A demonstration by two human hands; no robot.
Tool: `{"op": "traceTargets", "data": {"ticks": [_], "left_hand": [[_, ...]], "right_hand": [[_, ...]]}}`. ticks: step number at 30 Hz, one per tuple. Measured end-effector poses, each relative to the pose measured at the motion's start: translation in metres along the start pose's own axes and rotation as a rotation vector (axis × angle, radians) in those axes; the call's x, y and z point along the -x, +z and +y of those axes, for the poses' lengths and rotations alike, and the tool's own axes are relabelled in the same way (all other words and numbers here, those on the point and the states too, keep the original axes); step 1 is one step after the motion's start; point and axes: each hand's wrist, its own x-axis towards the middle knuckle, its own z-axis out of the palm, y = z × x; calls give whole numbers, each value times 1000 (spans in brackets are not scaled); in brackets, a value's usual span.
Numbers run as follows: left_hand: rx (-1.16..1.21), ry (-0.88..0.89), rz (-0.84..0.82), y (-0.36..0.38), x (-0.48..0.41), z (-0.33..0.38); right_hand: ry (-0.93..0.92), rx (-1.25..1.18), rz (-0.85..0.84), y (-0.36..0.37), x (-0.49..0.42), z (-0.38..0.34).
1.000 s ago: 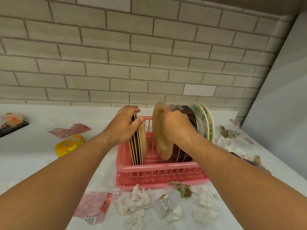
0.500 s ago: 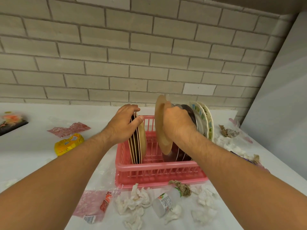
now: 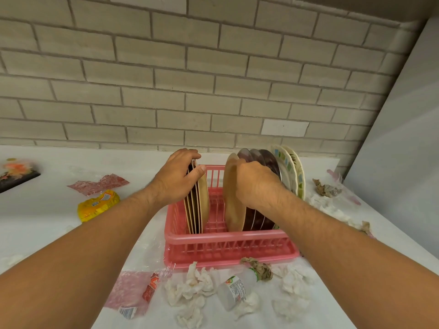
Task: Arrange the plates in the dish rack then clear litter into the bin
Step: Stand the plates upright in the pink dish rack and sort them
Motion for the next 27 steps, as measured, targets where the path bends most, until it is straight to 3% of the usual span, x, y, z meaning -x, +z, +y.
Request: {"op": "traceTargets", "data": {"ticks": [13,17,23,27], "left_hand": [[84,-68,25,2,2,2],[61,-18,20,3,1,-4],[37,30,2,4,-1,-5],[41,20,-8,4,-1,-4]], "right_hand": [[9,-80,100,-8,-3,12],[-76,-163,142,-7,-1,5],[-240,-409,9,14,8,-16],[-228,-487,21,29,9,-27]]}}
